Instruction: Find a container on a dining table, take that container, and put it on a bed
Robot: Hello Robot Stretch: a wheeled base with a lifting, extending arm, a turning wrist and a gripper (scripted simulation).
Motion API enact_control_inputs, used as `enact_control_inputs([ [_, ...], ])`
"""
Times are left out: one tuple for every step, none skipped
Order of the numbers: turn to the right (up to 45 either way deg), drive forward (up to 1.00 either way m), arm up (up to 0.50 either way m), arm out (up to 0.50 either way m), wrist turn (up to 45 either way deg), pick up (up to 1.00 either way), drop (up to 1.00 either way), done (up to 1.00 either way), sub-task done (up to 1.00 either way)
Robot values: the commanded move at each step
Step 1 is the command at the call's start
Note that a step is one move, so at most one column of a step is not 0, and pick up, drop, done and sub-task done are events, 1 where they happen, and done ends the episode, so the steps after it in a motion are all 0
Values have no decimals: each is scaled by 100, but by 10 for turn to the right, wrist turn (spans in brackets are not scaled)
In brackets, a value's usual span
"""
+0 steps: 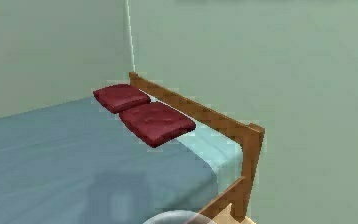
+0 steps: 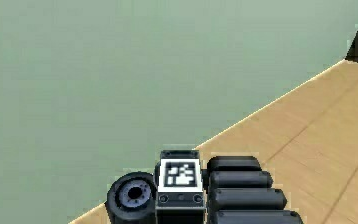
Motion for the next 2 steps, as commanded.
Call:
enact_control_inputs([
  [-180, 0, 0, 0, 0, 0, 0, 0, 0],
  [0, 30, 0, 0, 0, 0, 0, 0, 0],
])
